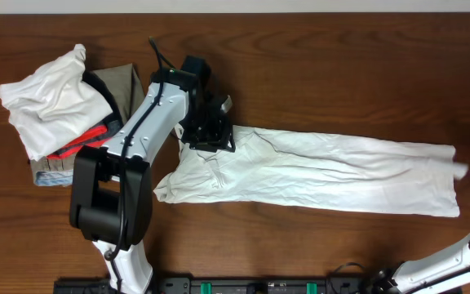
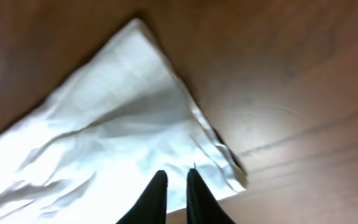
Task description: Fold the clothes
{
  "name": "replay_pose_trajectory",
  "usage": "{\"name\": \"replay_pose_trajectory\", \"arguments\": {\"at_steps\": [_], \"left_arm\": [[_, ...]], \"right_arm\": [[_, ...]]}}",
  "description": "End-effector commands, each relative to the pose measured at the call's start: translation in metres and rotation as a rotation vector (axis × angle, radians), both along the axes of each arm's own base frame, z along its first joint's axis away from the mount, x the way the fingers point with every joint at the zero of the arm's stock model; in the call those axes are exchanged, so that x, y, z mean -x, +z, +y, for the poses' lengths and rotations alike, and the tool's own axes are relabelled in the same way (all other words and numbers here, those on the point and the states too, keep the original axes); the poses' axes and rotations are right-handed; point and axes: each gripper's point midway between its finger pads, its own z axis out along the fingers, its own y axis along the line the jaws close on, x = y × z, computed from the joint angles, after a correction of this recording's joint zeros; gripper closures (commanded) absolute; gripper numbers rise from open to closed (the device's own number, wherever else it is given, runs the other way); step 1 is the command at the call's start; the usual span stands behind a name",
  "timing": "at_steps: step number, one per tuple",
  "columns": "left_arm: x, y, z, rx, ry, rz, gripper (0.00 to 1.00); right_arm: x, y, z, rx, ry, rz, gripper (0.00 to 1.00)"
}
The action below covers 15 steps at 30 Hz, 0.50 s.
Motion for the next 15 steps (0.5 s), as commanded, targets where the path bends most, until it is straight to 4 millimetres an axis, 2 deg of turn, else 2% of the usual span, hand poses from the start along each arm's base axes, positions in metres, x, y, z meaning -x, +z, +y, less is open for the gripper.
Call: {"name": "replay_pose_trajectory", "arguments": {"at_steps": [1, 7, 12, 15], "left_arm": [[0.002, -0.007, 0.004, -0.021, -0.002, 0.015, 0.5], [0.002, -0.006, 0.003, -0.02, -0.002, 0.015, 0.5], [0.001, -0.003, -0.005, 0.032, -0.001, 0.018, 0.5], [-0.002, -0.001, -0.011, 0.052, -0.009, -0.004, 0.5]], "right_arm": [[0.017, -0.008, -0.007, 0.046, -0.037, 0.083, 0.88], [0.01, -0.013, -0.002, 0.025, -0.044, 0.053, 0.89], [-0.026, -0.003, 0.033, -0.138, 0.029, -0.139, 0.89], [-0.039, 0.0, 0.053, -0.201, 0.077, -0.192, 0.89]]}}
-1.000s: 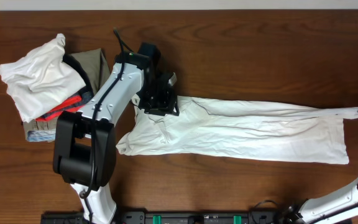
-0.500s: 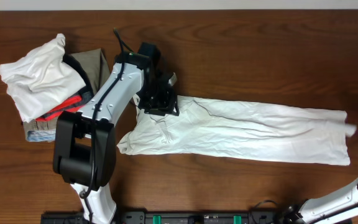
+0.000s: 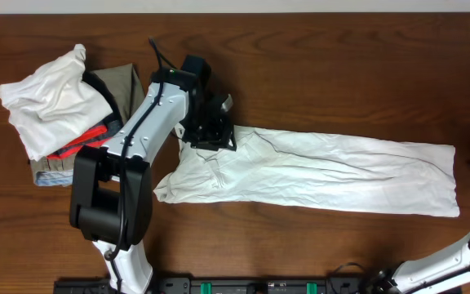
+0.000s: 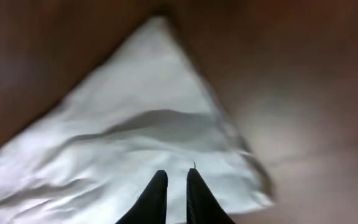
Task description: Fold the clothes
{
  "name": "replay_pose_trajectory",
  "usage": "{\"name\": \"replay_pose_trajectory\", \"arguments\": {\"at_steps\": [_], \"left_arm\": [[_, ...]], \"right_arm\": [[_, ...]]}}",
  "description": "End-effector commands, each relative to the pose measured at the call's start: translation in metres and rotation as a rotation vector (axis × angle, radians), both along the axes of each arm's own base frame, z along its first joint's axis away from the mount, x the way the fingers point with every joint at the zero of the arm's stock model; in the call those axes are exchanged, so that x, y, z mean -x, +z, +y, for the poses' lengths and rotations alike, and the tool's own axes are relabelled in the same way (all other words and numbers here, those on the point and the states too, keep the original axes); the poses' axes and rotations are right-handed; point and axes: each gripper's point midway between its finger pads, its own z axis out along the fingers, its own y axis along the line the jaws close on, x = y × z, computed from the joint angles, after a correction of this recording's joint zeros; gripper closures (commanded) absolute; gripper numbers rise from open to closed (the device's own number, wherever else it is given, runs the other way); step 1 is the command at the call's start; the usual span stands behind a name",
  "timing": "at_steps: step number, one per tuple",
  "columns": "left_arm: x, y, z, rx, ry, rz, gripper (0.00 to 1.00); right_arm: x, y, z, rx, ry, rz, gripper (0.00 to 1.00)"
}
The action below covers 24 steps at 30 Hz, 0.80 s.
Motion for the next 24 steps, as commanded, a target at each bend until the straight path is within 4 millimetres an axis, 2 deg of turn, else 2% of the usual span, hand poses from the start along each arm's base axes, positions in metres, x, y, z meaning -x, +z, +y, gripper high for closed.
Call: {"name": "replay_pose_trajectory", "arguments": {"at_steps": [1, 5, 7, 11, 18, 24], "left_arm": [[0.001, -0.003, -0.009, 0.029, -0.015, 0.004, 0.5], [-0.003, -0.003, -0.024, 0.045, -0.05, -0.044, 0.51], [-0.003, -0.004, -0.033, 0.047, -0.075, -0.064, 0.51], [-0.001, -0.014, -0.034, 0.006, -0.091, -0.065, 0.51], [0.003, -0.041, -0.029, -0.042, -0.045, 0.027, 0.51], [0.013, -0.069, -0.022, -0.083, -0.033, 0.126, 0.51]], "right_arm": [[-0.024, 0.005, 0.038, -0.113, 0.083, -0.105, 0.89], [-0.028, -0.009, 0.063, -0.13, 0.161, -0.088, 0.89], [-0.029, -0.022, 0.078, -0.14, 0.196, -0.078, 0.89], [-0.023, -0.044, 0.094, -0.154, 0.222, -0.062, 0.87], [-0.009, -0.073, 0.103, -0.156, 0.214, -0.047, 0.86], [-0.004, -0.08, 0.098, -0.122, 0.208, -0.015, 0.83]]}}
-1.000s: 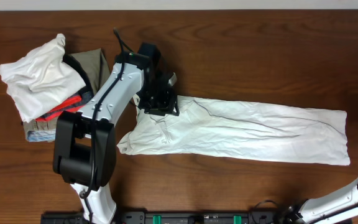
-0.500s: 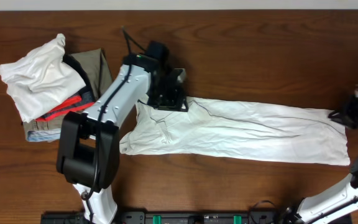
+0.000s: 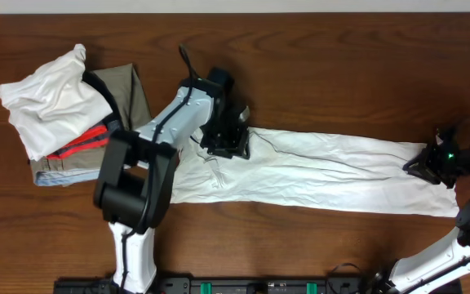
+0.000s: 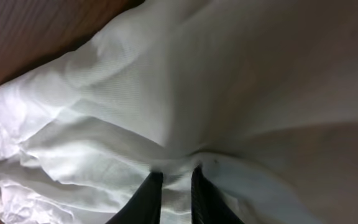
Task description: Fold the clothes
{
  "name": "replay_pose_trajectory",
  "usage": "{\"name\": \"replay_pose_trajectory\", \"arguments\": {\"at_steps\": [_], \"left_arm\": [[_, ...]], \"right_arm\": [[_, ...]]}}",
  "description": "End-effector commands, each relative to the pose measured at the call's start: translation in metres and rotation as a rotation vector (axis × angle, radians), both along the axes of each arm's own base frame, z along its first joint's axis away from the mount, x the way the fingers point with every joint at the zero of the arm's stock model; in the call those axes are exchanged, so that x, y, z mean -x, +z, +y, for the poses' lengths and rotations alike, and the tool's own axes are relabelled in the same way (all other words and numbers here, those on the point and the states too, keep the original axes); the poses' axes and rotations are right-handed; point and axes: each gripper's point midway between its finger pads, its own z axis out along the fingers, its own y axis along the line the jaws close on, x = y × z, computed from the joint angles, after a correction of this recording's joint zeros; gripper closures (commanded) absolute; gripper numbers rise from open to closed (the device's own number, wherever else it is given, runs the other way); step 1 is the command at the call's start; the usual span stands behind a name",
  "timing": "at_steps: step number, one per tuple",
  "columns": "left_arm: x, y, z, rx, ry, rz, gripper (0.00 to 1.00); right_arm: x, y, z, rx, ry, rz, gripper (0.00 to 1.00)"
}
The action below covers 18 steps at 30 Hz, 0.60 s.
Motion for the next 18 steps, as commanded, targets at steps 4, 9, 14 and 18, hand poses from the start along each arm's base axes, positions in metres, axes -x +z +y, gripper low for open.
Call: {"name": "replay_pose_trajectory", "arguments": {"at_steps": [4, 9, 14, 18], "left_arm": [[0.008, -0.027, 0.014, -0.056, 0.041, 0.098, 0.51], [0.002, -0.028, 0.024, -0.062, 0.07, 0.098, 0.51], [-0.006, -0.032, 0.041, -0.115, 0.134, 0.095, 0.51], [-0.009, -0.032, 0.044, -0.114, 0.141, 0.089, 0.51]], "right_arm": [[0.005, -0.005, -0.013, 0.049, -0.029, 0.023, 0.8], [0.002, -0.005, -0.024, 0.064, -0.08, 0.005, 0.78], [-0.004, -0.003, -0.029, 0.08, -0.085, -0.015, 0.76], [-0.006, 0.0, -0.032, 0.084, -0.086, -0.02, 0.71]]}}
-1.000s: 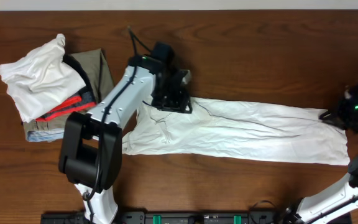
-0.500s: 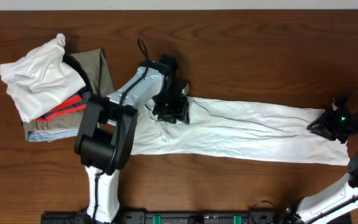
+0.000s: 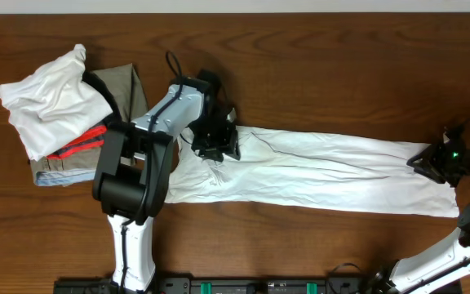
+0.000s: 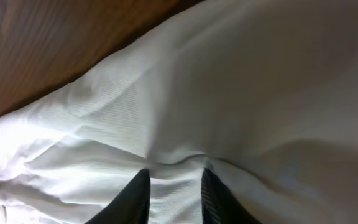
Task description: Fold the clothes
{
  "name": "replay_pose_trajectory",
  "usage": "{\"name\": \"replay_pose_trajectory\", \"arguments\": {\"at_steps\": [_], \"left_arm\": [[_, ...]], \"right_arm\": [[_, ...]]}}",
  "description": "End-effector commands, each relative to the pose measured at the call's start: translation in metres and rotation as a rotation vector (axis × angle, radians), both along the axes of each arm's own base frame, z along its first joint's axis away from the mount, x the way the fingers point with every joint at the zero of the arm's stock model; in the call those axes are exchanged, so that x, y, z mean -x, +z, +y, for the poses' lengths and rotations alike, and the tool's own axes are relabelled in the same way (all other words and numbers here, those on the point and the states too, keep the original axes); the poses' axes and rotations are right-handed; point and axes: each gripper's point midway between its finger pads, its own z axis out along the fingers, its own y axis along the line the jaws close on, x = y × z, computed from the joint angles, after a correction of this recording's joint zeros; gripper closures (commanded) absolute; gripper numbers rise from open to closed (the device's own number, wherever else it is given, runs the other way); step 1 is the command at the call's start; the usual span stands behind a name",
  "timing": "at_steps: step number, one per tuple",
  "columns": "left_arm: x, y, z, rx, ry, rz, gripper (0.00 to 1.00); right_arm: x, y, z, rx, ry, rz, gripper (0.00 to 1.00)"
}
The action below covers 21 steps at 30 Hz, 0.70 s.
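White trousers lie stretched left to right across the wooden table. My left gripper sits on their waist end, where the cloth is bunched under it; its jaws are hard to make out from above. My right gripper is down on the leg-hem end. In the right wrist view the right gripper is open, its fingertips pressed into the white cloth with a low ridge of fabric between them.
A pile of other clothes, white on top with red, olive and pale blue pieces, sits at the far left. Bare wood lies behind and in front of the trousers. The right arm's base is at the lower right corner.
My left gripper has shifted a little to the left, and the waist end came with it. My right gripper stays on the hem end, with its fingers now wider apart on the cloth.
At first my left gripper rested on the waist corner while my right gripper hung shut beyond the hem, off the right edge. Then the left gripper stood further right with the waist drawn in, and the right gripper was down on the hem, where it now stands open.
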Motion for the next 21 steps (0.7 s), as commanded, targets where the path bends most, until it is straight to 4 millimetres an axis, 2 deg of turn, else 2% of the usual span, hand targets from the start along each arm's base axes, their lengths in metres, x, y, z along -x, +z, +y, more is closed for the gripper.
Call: {"name": "replay_pose_trajectory", "arguments": {"at_steps": [1, 7, 14, 21], "left_arm": [[-0.004, -0.018, 0.02, -0.092, 0.019, 0.003, 0.51], [-0.004, -0.018, 0.021, -0.101, 0.018, -0.001, 0.51], [-0.005, -0.018, 0.022, -0.101, 0.022, 0.001, 0.51], [-0.004, -0.018, 0.022, -0.101, 0.022, 0.002, 0.51]], "right_arm": [[0.002, 0.001, -0.017, 0.06, -0.022, 0.016, 0.71], [0.002, 0.013, -0.025, 0.056, -0.038, 0.025, 0.66], [0.007, 0.035, -0.045, 0.051, -0.088, 0.042, 0.65], [0.03, 0.038, -0.064, 0.061, -0.149, 0.102, 0.57]]}}
